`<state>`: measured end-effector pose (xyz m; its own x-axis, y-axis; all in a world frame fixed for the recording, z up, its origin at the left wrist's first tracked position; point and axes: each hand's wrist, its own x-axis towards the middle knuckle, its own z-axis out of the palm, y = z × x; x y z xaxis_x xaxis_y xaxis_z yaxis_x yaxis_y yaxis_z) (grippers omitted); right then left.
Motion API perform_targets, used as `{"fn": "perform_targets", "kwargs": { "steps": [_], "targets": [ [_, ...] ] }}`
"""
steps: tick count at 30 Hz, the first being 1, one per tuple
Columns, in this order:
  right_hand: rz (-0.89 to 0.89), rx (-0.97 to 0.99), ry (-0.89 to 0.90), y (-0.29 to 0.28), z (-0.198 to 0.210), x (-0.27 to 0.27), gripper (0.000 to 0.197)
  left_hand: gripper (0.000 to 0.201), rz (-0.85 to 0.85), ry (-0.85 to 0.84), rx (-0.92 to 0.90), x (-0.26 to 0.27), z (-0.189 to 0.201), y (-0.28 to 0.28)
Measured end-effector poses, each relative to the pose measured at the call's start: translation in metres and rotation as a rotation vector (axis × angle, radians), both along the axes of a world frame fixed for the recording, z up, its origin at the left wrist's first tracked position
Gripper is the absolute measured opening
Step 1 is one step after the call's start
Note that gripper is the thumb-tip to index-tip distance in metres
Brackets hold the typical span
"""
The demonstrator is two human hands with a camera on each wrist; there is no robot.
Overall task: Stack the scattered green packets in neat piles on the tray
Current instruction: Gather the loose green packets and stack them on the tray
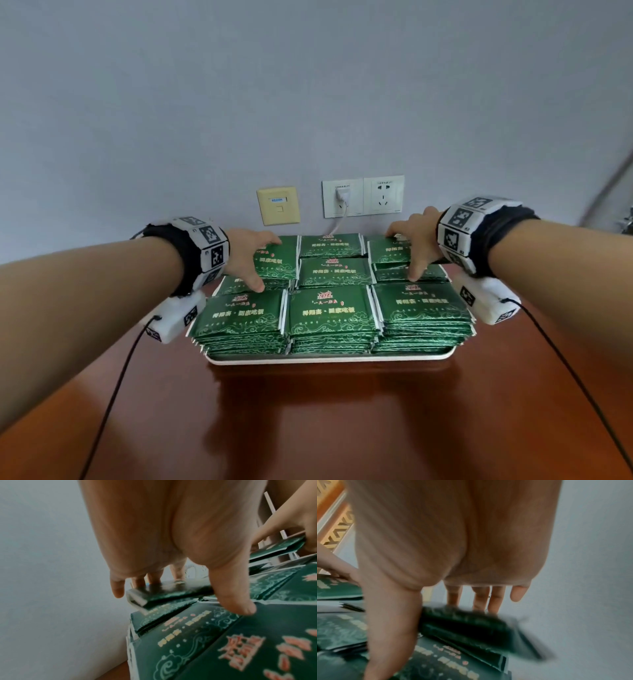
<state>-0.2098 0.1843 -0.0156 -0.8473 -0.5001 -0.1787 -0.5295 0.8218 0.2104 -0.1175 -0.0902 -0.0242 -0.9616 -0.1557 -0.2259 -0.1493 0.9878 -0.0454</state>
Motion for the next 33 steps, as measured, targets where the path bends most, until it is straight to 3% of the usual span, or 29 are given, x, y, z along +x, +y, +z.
{"fn": "perform_targets", "kwargs": {
  "steps": [3,15,23,28,33],
  "targets": [
    [0.011,0.02,0.011,0.001,-0.005,-0.004,0.086,0.094,-0.019,-0.026,0.034,-0.005,-0.002,0.0],
    [-0.077,-0.196,-0.074,0.024,-0.024,-0.005,0.055,0.07,-0.074,-0.015,0.01,-0.003,-0.014,-0.001],
    [-0.054,-0.215,-0.038,0.019,-0.022,0.001,0.054,0.065,-0.104,0.027,0.011,0.0,-0.005,0.012],
    [-0.091,-0.219,-0.042,0.045,-0.011,0.021,0.06,0.064,-0.172,0.064,-0.016,0.005,0.007,0.052],
    [-0.173,-0.174,-0.033,0.104,-0.015,0.048,0.056,0.06,-0.333,0.09,-0.048,0.008,0.015,0.137]
  ]
}}
